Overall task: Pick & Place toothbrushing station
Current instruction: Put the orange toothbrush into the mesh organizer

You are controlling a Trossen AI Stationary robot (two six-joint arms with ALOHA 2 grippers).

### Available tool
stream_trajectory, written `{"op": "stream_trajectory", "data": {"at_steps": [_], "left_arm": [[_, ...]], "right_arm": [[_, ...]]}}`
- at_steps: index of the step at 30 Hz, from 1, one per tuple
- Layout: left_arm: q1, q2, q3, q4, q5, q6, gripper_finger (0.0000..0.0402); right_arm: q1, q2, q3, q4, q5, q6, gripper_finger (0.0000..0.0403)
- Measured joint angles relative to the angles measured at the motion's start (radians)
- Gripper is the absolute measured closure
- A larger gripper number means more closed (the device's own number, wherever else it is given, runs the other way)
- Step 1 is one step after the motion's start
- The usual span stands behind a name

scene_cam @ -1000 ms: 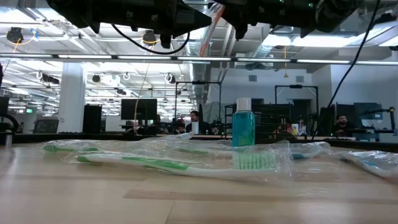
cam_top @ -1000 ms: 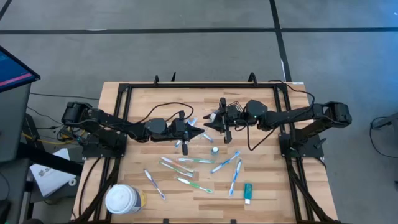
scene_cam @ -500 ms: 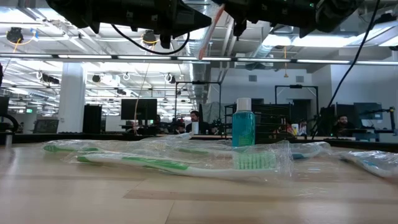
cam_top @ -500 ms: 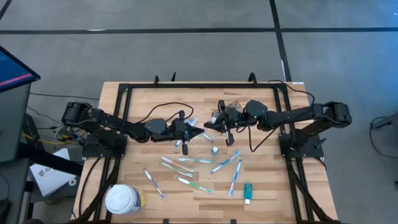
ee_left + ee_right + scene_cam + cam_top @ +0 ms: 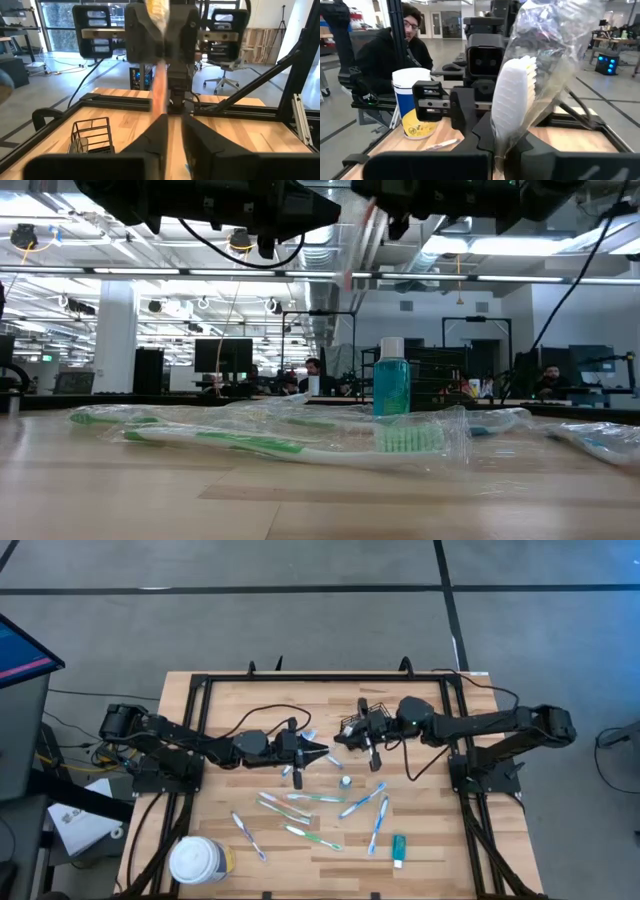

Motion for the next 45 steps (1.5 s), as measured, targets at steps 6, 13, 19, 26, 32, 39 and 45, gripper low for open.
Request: {"op": "stream_trajectory", "data": {"at_steps": [6,13,19,26,32,39,45], "left_arm": [[0.000,0.000,0.000,0.000,0.000,0.002,0.0303],[0.000,0.000,0.000,-0.002,0.000,-0.001,0.0297],[0.000,0.000,0.000,-0.004,0.000,-0.001,0.0297],[0.000,0.000,0.000,-0.004,0.000,-0.001,0.0297],[0.000,-0.001,0.000,-0.004,0.000,-0.001,0.0297],[0.005,-0.001,0.000,-0.004,0.000,-0.002,0.0297],[0.005,-0.001,0.000,-0.008,0.000,-0.002,0.0297]], "right_arm": [[-0.035,-0.091,0.000,-0.126,0.048,-0.042,0.0401],[-0.122,-0.130,0.000,-0.222,0.071,-0.046,0.0402],[-0.186,-0.186,-0.030,-0.251,0.073,-0.058,0.0402],[-0.273,-0.280,-0.131,-0.253,0.089,-0.042,0.0402],[-0.367,-0.327,-0.141,-0.332,0.116,-0.054,0.0403],[-0.447,-0.316,-0.142,-0.370,0.117,-0.058,0.0403],[-0.479,-0.318,-0.142,-0.385,0.098,-0.062,0.0403]]}}
